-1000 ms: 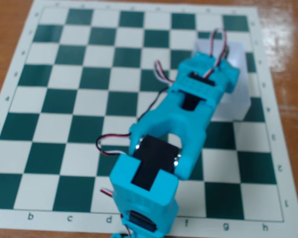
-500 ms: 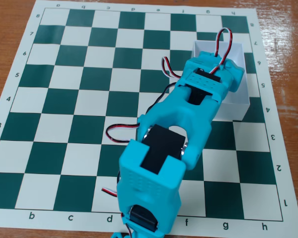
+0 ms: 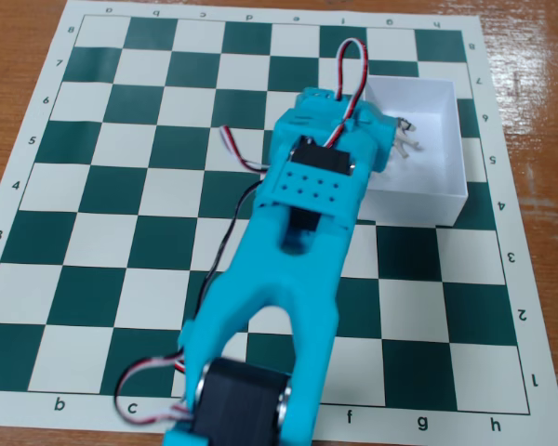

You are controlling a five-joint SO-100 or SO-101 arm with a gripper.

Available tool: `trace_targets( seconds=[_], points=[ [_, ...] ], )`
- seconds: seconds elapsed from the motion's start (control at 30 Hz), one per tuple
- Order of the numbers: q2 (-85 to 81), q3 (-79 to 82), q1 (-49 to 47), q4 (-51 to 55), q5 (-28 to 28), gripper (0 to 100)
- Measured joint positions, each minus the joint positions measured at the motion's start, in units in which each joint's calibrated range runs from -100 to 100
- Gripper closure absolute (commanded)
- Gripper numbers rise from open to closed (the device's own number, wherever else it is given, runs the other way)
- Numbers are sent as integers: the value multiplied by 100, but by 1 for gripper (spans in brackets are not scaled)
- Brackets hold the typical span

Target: Grab the toy horse and put it in the box.

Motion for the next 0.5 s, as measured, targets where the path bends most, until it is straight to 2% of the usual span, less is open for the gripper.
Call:
trace_targets(
  seconds=[0.27, 0.5],
  points=[
    [-2655, 1677, -717, 1191, -276, 73],
    [-5021, 3463, -963, 2128, -333, 73]
  ],
)
